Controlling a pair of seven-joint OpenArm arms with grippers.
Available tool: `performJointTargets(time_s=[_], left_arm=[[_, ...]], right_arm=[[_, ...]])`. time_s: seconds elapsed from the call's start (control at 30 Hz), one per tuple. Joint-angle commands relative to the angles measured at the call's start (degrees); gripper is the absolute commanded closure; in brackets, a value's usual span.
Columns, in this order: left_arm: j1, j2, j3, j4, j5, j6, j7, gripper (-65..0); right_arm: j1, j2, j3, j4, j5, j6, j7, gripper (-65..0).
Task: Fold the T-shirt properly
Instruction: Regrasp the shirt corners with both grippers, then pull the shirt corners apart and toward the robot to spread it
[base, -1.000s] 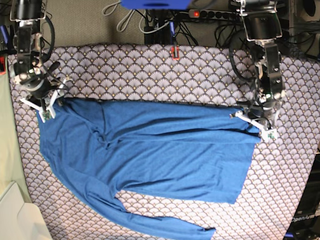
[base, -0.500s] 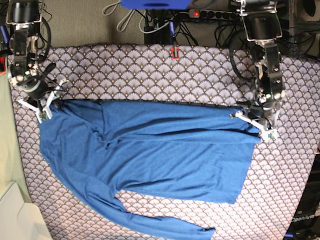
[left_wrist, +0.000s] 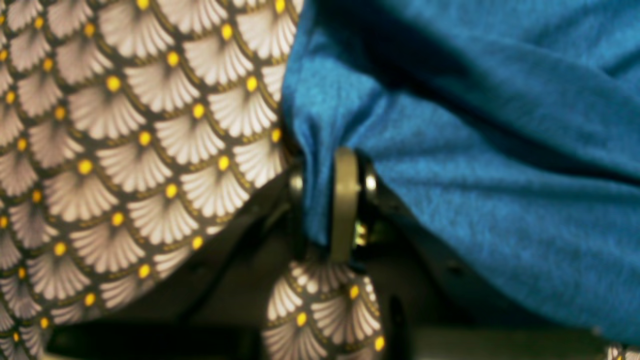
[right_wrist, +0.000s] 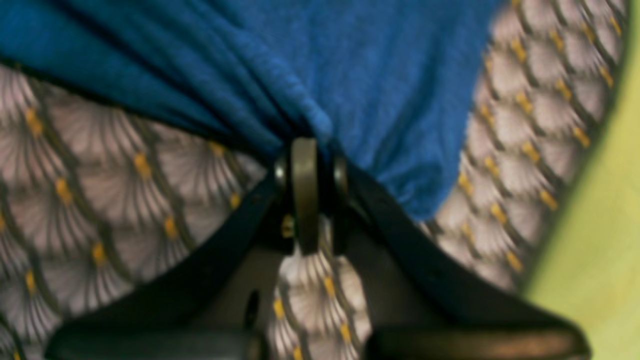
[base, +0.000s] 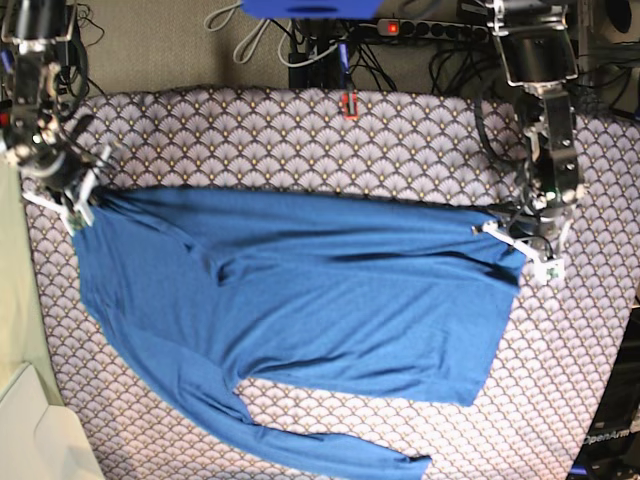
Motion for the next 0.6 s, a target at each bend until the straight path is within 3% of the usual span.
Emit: performJointTargets(time_s=[0.0, 0.17, 0.37, 0.57], left_arm=[[-0.6, -1.0, -0.3, 2.5, 0.7, 0.6, -1.2, -0.2], [2.4, -0.8, -0.2, 8.0, 1.0, 0.6, -0.5, -0.2], [3.2, -0.9, -0.4, 9.8, 0.7, 0.6, 5.6, -0.2], [5.8, -1.0, -0.4, 10.2, 1.0, 0.6, 5.9, -0.2]], right_arm=[[-0.2, 1.1, 0.5, 2.1, -0.1, 0.0, 0.4, 0.0], [-4.4, 0.9, 0.5, 7.7, -0.1, 0.0, 0.4, 0.0], [-6.6, 0.7, 0.6, 8.6, -0.1, 0.0, 0.4, 0.0], [-10.0, 0.9, 0.6, 8.7, -0.1, 0.0, 0.6, 0.0]])
